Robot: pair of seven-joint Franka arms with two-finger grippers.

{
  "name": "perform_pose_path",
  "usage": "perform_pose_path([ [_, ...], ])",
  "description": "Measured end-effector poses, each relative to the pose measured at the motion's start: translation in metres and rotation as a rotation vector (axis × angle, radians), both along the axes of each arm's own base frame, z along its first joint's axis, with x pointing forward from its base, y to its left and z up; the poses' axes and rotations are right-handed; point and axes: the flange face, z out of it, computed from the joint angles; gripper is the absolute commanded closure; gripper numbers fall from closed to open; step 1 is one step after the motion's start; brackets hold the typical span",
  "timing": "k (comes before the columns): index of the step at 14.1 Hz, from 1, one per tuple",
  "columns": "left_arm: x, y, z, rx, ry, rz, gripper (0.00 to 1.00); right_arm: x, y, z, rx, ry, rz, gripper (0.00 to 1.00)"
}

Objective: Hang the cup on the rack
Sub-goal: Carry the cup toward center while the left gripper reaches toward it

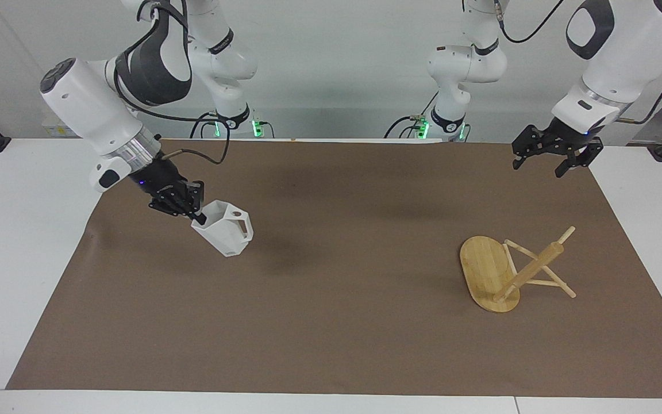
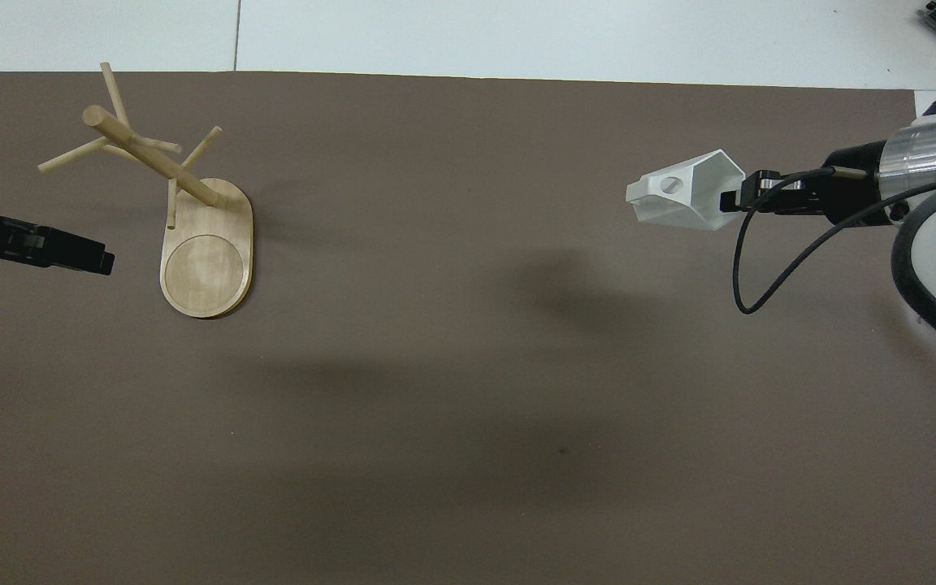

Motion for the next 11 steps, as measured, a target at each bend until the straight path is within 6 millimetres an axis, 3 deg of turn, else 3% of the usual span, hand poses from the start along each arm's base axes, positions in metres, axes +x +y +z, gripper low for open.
perform_pose_path([
  [6, -0.001, -0.068, -0.009, -0.052, -0.116, -0.231, 0.00, -0.003, 0.073, 0.029, 0.349, 0.001, 0.017, 1.00],
  [9, -0.002, -0.093, -0.010, -0.081, -0.171, -0.335, 0.00, -0.007, 0.102, 0.036, 0.440, 0.013, 0.035, 1.00],
  [11, -0.007, -0.116, -0.009, -0.085, -0.190, -0.408, 0.00, -0.014, 0.132, 0.039, 0.477, 0.024, 0.072, 1.00],
])
